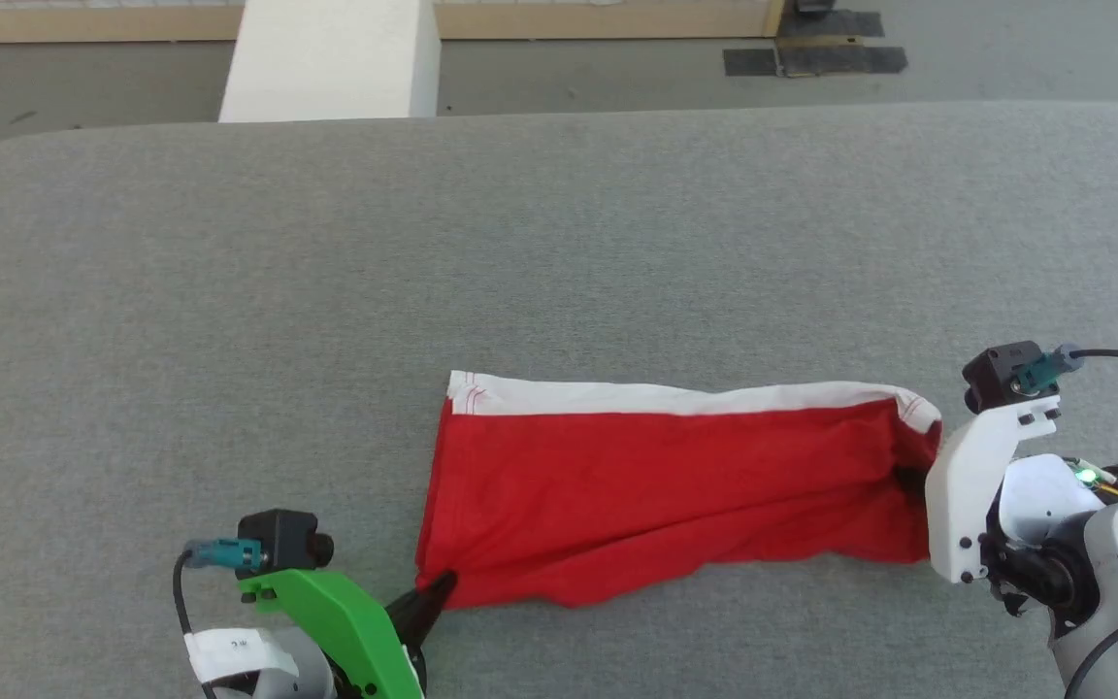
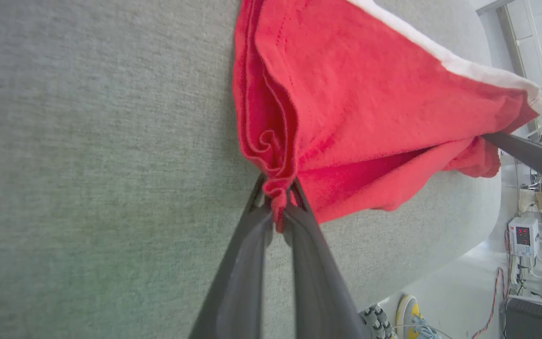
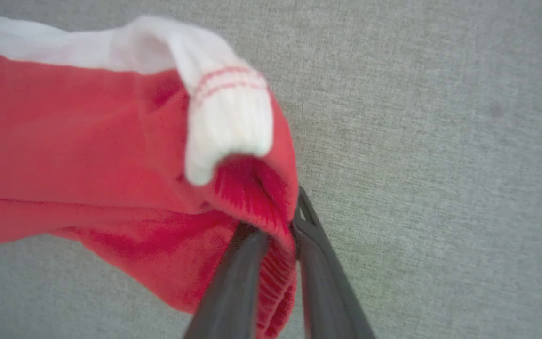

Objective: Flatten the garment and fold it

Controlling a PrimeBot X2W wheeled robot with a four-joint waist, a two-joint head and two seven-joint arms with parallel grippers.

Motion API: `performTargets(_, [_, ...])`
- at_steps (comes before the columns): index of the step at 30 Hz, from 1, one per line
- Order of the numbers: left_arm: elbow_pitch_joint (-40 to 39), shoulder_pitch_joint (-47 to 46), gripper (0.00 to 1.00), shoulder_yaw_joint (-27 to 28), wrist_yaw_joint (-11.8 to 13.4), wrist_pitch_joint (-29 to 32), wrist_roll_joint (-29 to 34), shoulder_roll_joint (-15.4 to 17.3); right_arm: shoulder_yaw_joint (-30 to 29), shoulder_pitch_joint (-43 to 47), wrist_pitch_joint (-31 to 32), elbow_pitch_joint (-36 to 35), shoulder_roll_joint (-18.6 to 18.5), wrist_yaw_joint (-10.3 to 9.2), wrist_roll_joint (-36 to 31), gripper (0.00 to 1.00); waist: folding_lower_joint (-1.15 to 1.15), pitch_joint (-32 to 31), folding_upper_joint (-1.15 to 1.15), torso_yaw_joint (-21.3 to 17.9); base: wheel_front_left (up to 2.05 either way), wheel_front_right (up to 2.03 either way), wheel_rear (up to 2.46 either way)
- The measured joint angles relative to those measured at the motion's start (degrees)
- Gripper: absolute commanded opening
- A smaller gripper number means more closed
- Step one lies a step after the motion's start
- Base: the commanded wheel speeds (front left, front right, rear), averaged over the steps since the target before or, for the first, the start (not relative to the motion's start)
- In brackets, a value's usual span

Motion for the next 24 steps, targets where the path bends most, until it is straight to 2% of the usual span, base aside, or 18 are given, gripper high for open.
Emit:
performTargets(1, [-0.18,-0.05,0.47,0.02,0.23,-0.25,0.11,0.0,0.01,0.0,-0.02,0.29,-0.01,0.0,0.3,1.0,0.0,-0.11,0.0,0.27,0.0,0.0,0.0])
performTargets(2, [-0.31,-0.1,1.0,0.2,0.37,-0.65,0.41,0.0,0.08,0.01,-0.08,0.42,-0.08,0.0,0.47,1.0,0.0,-0.24,0.0,0.46,0.0,0.0,0.0])
performTargets(7, [-0.69,-1.59,1.0,2.45,0.92,-4.11,2.72,0.56,-0.35,0.52,-0.1,-1.69,-0.65,-0.01,1.6,1.0,0.0,-1.43,0.0,1.03,0.0,0.0,0.0])
performTargets(11, [-1.23,-4.35,1.0,5.17,1.33,-10.78,7.58,2.54,-4.61,3.6,-0.09,-7.16,-0.13,-0.01,1.42,1.0,0.0,-2.63,0.0,0.84,0.0,0.0,0.0])
performTargets(14, [-1.34,-5.72,1.0,7.36,1.41,-19.26,13.14,4.09,-9.79,5.8,-0.53,-11.44,2.9,-0.02,-1.16,1.0,0.0,-3.11,0.0,0.17,0.0,0.0,0.0])
performTargets(15, [-1.32,-6.23,1.0,8.11,1.38,-24.07,16.33,4.65,-11.27,6.6,-0.52,-12.99,4.7,-0.02,-3.2,1.0,0.0,-3.23,0.0,-0.22,0.0,0.0,0.0])
performTargets(17, [-1.22,-6.94,1.0,8.33,0.88,-30.05,19.56,4.98,-12.68,7.64,-0.34,-14.15,7.66,-0.02,-4.48,1.0,0.0,-3.32,0.0,-0.64,0.0,0.0,0.0])
performTargets(18, [-1.16,-7.43,1.0,8.61,0.7,-34.97,21.92,4.8,-12.68,8.47,-0.25,-14.41,9.07,-0.02,-5.54,1.0,0.0,-3.33,0.0,-0.82,0.0,0.0,0.0])
performTargets(20, [-0.64,-7.81,1.0,8.79,0.63,-38.2,25.43,5.0,-12.4,9.09,0.01,-14.28,10.44,-0.02,-6.59,1.0,0.0,-3.14,0.0,-0.92,0.0,0.0,0.0])
performTargets(21, [-0.77,-8.23,1.0,10.22,0.33,-39.29,30.61,4.83,-11.87,9.02,0.0,-12.92,11.23,-0.02,-9.17,1.0,0.0,-2.43,0.0,-1.05,0.0,0.0,0.0])
performTargets(24, [-3.48,-8.98,1.0,12.72,-0.88,-39.51,35.46,2.68,-11.44,7.47,0.02,-10.43,11.78,-0.02,-11.04,1.0,0.0,-1.33,0.0,-0.93,0.0,0.0,0.0])
